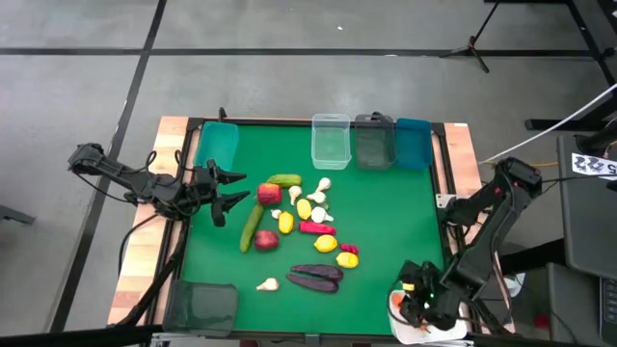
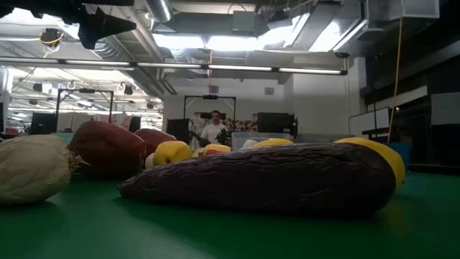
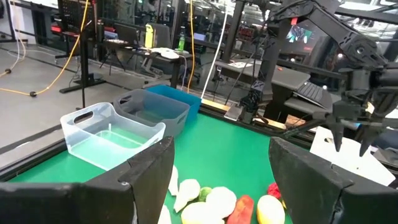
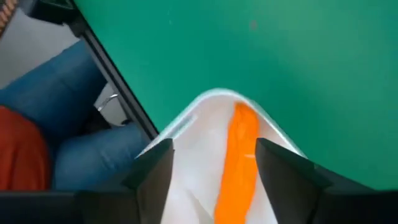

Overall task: Sort produce into baskets
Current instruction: Put the red chili pepper into the white bin

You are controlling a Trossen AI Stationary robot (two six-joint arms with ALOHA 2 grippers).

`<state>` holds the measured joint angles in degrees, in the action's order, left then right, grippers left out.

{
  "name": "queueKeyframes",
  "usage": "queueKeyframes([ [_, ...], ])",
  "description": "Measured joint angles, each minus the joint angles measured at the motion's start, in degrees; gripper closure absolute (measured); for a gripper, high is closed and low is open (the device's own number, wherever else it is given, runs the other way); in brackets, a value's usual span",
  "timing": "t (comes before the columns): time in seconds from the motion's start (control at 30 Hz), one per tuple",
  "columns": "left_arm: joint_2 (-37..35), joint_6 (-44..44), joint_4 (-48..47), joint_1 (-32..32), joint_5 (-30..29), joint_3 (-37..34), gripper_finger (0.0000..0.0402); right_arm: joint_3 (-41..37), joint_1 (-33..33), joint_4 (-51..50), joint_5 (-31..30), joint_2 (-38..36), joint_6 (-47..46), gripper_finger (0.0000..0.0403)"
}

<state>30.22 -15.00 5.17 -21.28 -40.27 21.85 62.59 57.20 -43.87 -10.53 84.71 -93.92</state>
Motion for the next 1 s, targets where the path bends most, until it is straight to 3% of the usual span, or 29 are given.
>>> queueKeyframes([
  [0.17,0.0,-0.4,0.0,0.0,0.0,0.0,0.0144,0.1,-3.3,0.9,0.5,-3.3,8.1,0.015],
  [0.27,0.0,-1.2,0.0,0.0,0.0,0.0,0.0144,0.7,-5.8,1.0,-2.5,-5.5,17.2,0.0149],
  [0.6,0.0,-1.8,-0.1,0.0,0.0,0.0,0.0144,1.6,-20.0,1.0,-28.4,-9.4,52.4,0.0149],
  [0.73,0.0,-1.1,-0.1,0.0,0.0,0.0,0.0144,1.6,-26.9,2.8,-34.4,-9.1,62.9,0.0149],
  [0.87,0.0,-2.3,0.0,0.0,-0.6,0.0,0.0144,1.6,-33.4,10.6,-32.2,-8.8,73.0,0.0149],
  [1.0,0.0,-4.5,-0.3,0.0,-0.7,0.0,0.0144,1.6,-39.3,20.6,-25.1,-7.7,83.9,0.0149],
])
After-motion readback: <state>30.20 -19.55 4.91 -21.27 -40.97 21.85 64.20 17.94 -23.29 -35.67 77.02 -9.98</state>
